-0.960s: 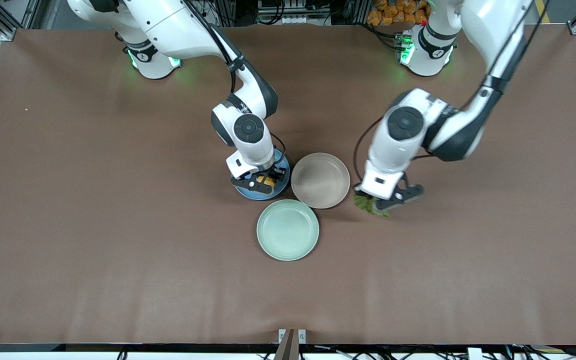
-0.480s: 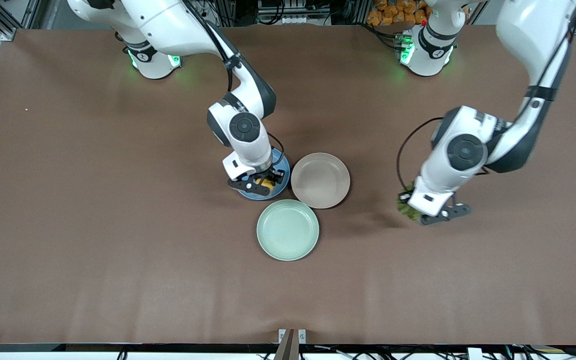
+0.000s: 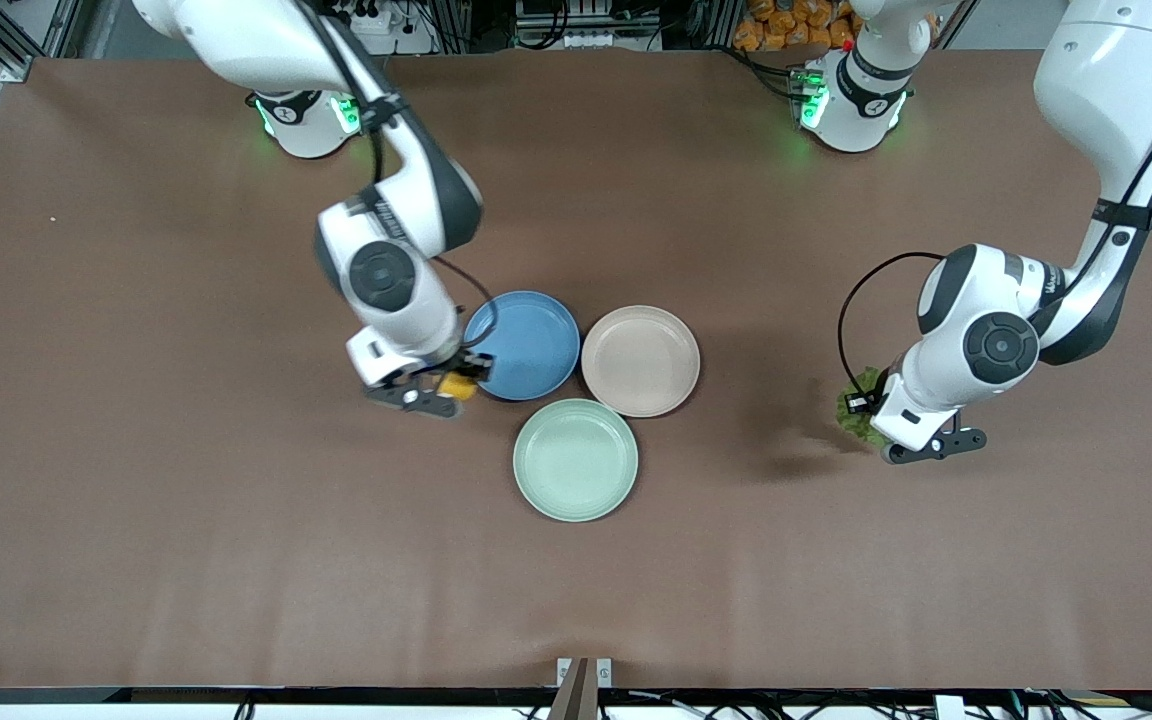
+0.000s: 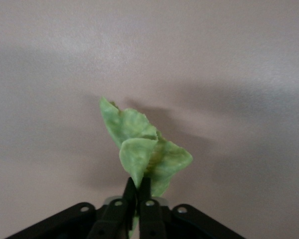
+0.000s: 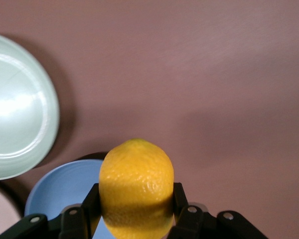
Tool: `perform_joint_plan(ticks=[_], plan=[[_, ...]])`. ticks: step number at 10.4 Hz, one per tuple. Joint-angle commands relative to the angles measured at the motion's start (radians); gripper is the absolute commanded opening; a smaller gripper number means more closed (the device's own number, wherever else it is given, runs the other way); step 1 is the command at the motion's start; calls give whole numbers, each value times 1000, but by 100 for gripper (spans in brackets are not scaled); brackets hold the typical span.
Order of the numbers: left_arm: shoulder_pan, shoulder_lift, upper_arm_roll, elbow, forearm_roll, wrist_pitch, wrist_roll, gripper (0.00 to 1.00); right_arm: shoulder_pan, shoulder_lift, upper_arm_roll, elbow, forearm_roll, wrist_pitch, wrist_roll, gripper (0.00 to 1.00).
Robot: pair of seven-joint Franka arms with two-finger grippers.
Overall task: Pick lemon and lettuce from blue and beige plates
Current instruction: 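Lift the lettuce off the beige plate while the right gripper lifts the lemon, then release the lettuce on the table while the right gripper lowers the lemon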
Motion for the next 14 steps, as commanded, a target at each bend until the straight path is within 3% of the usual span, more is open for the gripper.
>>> perform_joint_plan(ticks=[1,4,7,8,12,13,14], plan=[[30,-11,-14,14,0,-7,41,100,-106,-104,13,-127,-34,-4,-156,0],[27,-86,-21,64,-5,-100,90,100,-254,-133,14,-172,-35,0,-373,0],[32,-118,-115,297,-32,-411,148,100,-421,-112,16,-190,-34,61,-633,0],[32,-149,-126,327,-32,-457,148,100,-450,-95,16,-208,-32,116,-690,0],[34,-336,-126,333,-80,-502,179,100,-530,2,16,-213,-31,257,-839,0],[35,-358,-120,335,-119,-512,180,100,-532,2,16,-213,-31,257,-844,4],[43,-384,-116,335,-129,-515,180,100,-532,5,16,-213,-26,257,-844,39]])
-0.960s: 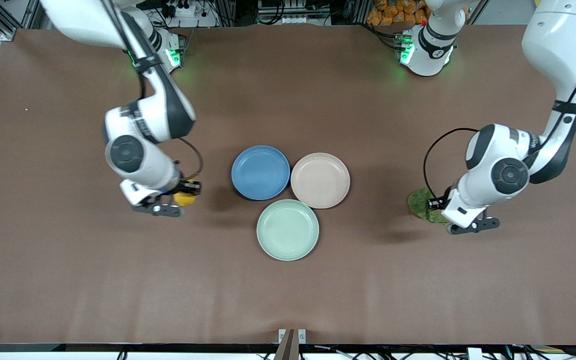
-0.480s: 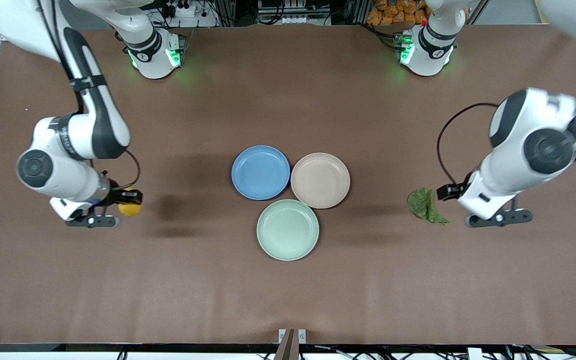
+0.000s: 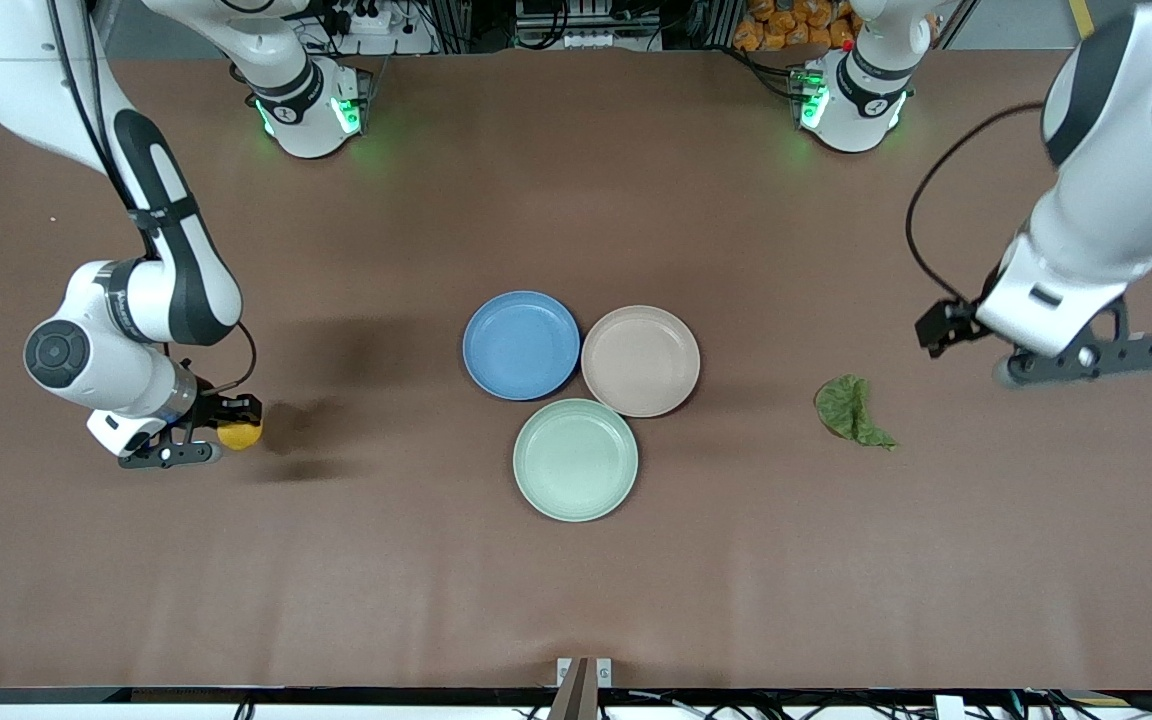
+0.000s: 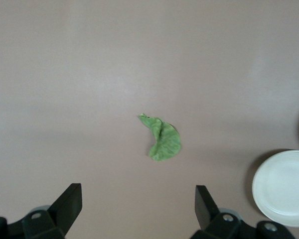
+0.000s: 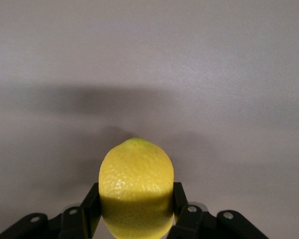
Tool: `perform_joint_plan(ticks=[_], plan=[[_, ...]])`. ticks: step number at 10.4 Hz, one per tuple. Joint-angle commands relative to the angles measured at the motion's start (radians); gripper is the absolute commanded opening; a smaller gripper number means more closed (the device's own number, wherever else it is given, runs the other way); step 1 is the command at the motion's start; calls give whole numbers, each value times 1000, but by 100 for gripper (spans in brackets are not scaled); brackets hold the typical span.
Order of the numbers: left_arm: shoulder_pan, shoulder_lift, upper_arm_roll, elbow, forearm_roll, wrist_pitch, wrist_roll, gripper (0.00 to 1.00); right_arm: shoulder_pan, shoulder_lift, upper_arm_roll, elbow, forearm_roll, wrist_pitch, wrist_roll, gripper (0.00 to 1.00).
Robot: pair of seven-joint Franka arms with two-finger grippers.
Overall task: Pick lemon and lettuce from blue and beige plates
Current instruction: 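Release the lettuce on the table while the right gripper lowers the lemon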
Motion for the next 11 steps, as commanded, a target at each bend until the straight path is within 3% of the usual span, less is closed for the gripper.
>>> perform_joint_plan(ticks=[1,2,3,5,7,8,9,11], plan=[[35,-56,3,-18,-54,-25,46,100,-20,-8,19,3,1,-7,-18,74],[47,-79,12,-8,-100,-29,70,100,-22,-16,19,0,2,-13,-19,100],[29,-125,76,-10,-137,-29,113,100,-39,-34,19,-17,0,-31,-19,100],[-124,-137,269,-10,-165,-35,151,100,-39,-74,19,-32,0,-59,-19,100],[-204,-139,361,-7,-174,-49,153,100,-31,-134,19,-85,0,-68,-19,100],[-285,-139,442,-5,-174,-51,152,100,-34,-200,19,-154,0,-67,-21,100],[-322,-137,495,-5,-174,-49,155,100,-40,-272,21,-217,-5,-68,-22,100],[-339,-139,500,-4,-174,-49,156,100,-66,-391,21,-297,-6,-89,-30,100]])
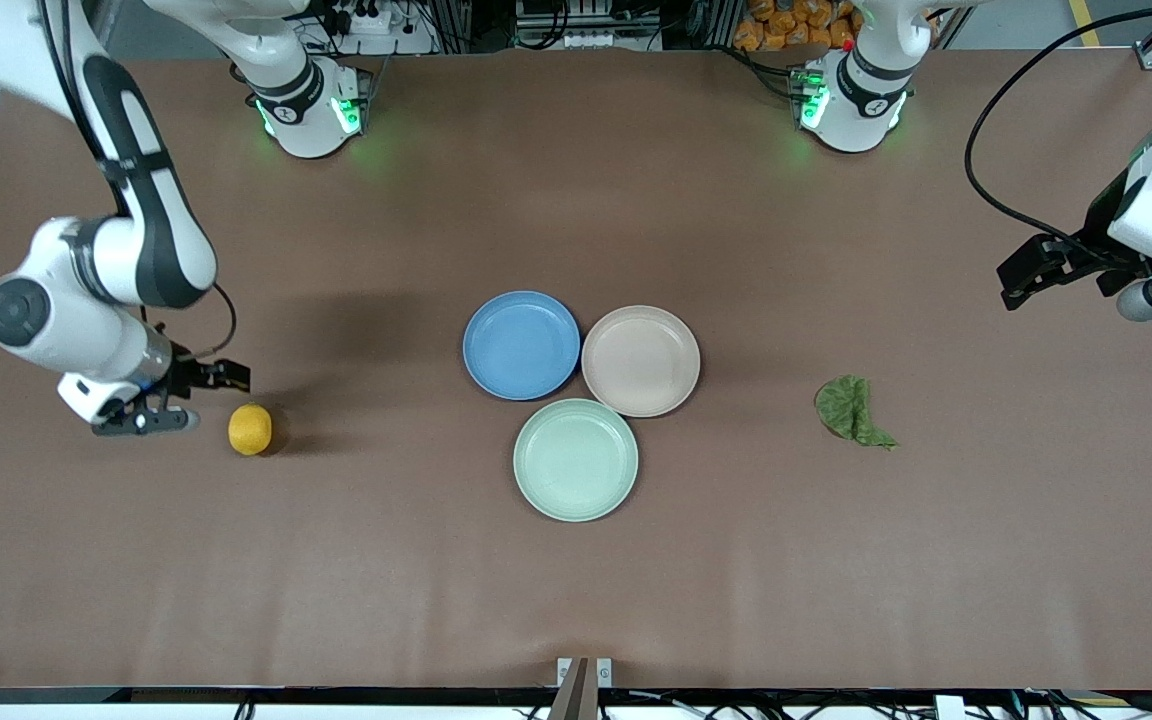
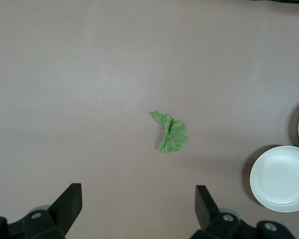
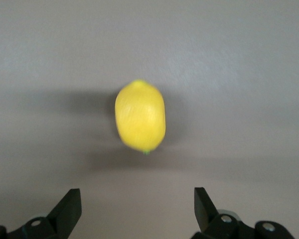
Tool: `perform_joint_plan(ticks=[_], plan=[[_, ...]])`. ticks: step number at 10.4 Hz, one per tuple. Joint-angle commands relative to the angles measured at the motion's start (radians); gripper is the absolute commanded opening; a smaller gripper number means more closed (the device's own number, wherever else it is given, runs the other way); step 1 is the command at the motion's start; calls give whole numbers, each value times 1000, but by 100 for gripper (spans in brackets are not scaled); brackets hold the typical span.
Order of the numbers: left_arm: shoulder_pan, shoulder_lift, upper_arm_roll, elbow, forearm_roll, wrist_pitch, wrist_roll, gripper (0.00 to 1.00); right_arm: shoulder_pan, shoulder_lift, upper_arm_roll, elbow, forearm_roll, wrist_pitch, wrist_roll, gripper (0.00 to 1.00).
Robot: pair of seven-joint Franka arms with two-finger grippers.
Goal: Pick lemon and lettuce from blue and beige plates
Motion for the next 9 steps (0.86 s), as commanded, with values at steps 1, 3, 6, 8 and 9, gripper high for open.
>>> perform_joint_plan(ticks=[1,3,6,8,9], plan=[[-18,-17,22,-4,-24,-13,22,100,-38,-186,14,-111,-6,-66,-18,100],[-15,-18,21,-4,-37,-32,35,100,-30,-244,2,-97,-6,-104,-10,100],[-13,-18,19,-4,-47,-82,79,100,-19,-243,-41,33,-8,-173,-20,100],[-13,-30,21,-4,-107,-114,84,100,-18,-238,-41,145,-9,-277,-18,100],[-18,-44,24,-5,-107,-117,93,100,-15,-238,-41,188,-9,-313,-12,100]])
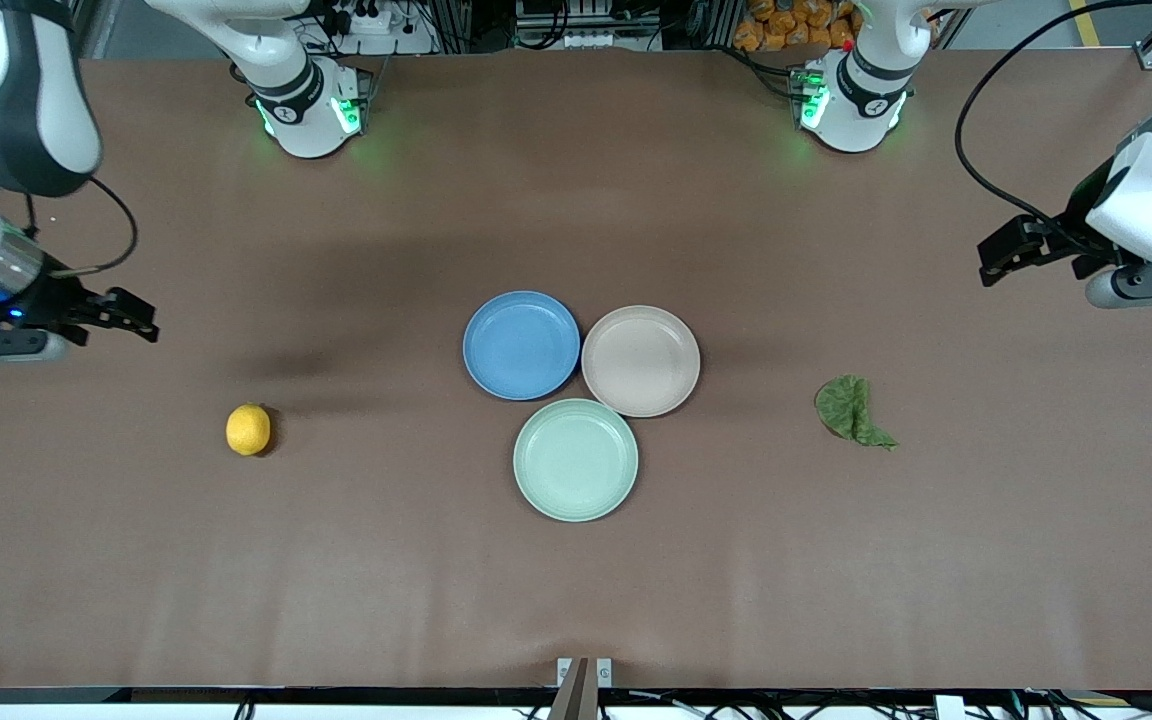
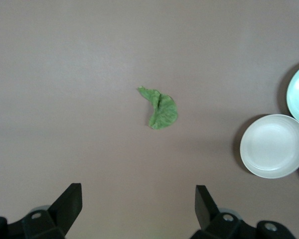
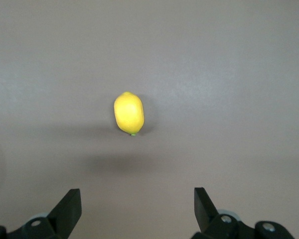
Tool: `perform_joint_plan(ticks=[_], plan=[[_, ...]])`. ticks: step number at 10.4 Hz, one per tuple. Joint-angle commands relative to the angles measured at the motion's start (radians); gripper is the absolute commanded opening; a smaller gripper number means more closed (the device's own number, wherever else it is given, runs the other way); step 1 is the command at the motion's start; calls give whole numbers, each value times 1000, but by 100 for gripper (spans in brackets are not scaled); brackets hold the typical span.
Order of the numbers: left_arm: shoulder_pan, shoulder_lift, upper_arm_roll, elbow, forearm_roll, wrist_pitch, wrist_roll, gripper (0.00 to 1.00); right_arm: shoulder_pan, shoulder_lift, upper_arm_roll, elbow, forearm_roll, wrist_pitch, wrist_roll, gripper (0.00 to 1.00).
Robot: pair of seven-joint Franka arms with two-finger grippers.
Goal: Pick lemon and lettuce from blue and beige plates
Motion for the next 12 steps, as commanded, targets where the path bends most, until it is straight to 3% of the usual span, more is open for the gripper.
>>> perform_joint_plan(ticks=[1,2,7,10,12], plan=[[-5,-45,12,-12,-29,-29,89,100,12,4,-3,107,-10,-89,2,100],[-1,-54,14,-12,-32,-33,164,100,15,4,-3,154,-15,-130,3,100],[8,-80,26,-24,-85,-35,179,100,33,25,-3,424,-16,-353,3,100],[8,-92,38,-38,-93,-33,182,100,64,56,-3,527,-35,-449,8,100],[7,-97,37,-38,-89,-32,180,100,67,54,0,532,-44,-471,8,100]])
